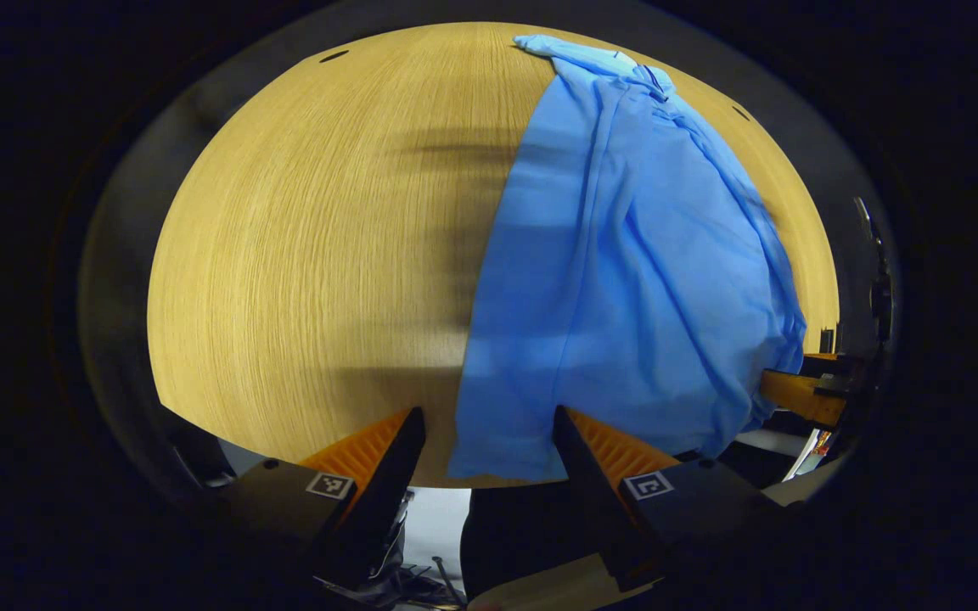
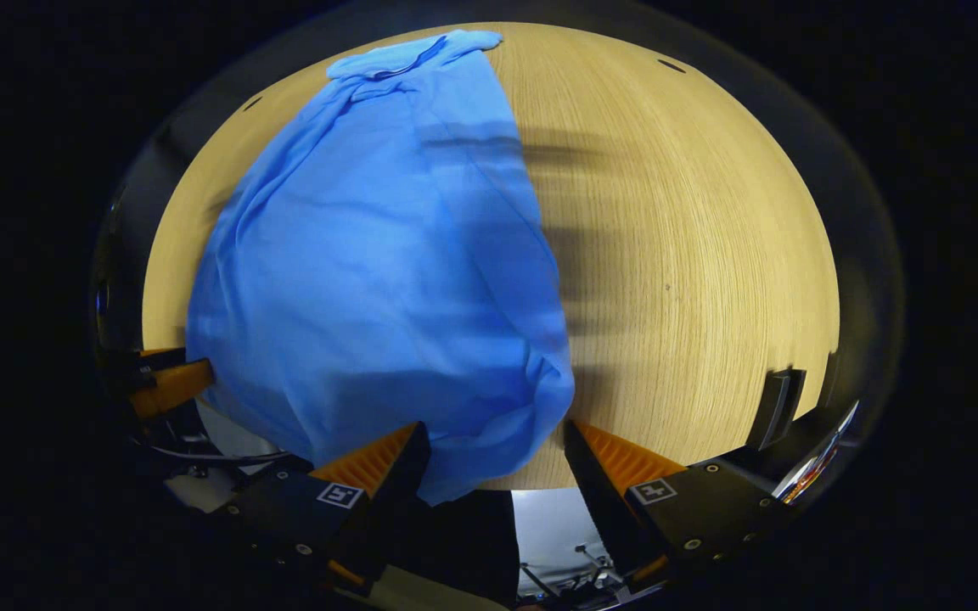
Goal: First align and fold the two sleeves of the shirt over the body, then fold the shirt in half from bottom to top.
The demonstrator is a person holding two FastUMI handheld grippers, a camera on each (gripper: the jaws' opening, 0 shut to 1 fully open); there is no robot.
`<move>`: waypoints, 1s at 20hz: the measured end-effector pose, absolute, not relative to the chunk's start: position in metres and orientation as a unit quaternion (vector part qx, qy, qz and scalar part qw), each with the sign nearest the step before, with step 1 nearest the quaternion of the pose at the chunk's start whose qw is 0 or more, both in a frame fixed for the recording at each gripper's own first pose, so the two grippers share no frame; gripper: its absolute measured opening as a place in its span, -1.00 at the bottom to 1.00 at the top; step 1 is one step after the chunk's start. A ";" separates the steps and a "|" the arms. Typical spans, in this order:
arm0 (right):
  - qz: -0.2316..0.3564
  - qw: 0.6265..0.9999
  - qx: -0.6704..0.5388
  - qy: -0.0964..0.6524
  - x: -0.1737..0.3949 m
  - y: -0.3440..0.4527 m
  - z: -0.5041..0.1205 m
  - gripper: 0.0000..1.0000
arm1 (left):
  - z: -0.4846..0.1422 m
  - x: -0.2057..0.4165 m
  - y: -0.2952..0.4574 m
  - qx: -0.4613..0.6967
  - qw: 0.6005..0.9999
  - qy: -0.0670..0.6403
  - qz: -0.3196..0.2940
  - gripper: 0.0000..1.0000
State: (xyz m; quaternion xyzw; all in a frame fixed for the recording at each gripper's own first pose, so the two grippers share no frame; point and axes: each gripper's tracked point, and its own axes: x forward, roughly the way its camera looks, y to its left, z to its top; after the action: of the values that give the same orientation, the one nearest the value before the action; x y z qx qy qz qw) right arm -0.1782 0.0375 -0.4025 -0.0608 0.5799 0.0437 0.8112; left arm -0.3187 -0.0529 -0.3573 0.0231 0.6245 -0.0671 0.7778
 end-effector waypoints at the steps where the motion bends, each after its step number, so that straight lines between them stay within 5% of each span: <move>1: 0.041 0.810 -0.059 0.581 -0.178 0.037 -0.403 0.96 | -0.359 -0.317 -0.052 0.033 0.776 0.626 -0.064 0.99; 4: 0.040 0.808 -0.057 0.585 -0.178 0.037 -0.403 0.95 | -0.358 -0.323 -0.048 0.039 0.776 0.627 -0.059 0.82; 6: 0.049 0.807 -0.063 0.585 -0.179 0.039 -0.404 0.74 | -0.354 -0.327 -0.050 0.041 0.778 0.624 -0.064 0.82; 9: 0.062 0.811 -0.047 0.580 -0.180 0.047 -0.404 -0.27 | -0.356 -0.325 -0.055 0.046 0.775 0.627 -0.070 0.07; 10: 0.072 0.811 -0.037 0.579 -0.179 0.052 -0.404 -0.65 | -0.356 -0.330 -0.058 0.036 0.779 0.621 -0.075 0.03; 12: 0.083 0.815 -0.035 0.572 -0.180 0.052 -0.404 -0.93 | -0.356 -0.321 -0.063 0.020 0.779 0.623 -0.067 -0.78; 20: 0.092 0.824 -0.028 0.558 -0.168 0.047 -0.390 -0.99 | -0.345 -0.308 -0.071 0.007 0.784 0.617 -0.075 -0.90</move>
State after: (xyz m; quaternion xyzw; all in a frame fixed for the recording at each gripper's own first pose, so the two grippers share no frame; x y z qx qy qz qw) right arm -0.1679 0.0475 -0.3902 -0.0283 0.5578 0.0923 0.8243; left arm -0.3078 -0.0706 -0.3448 0.0074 0.6165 -0.0746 0.7838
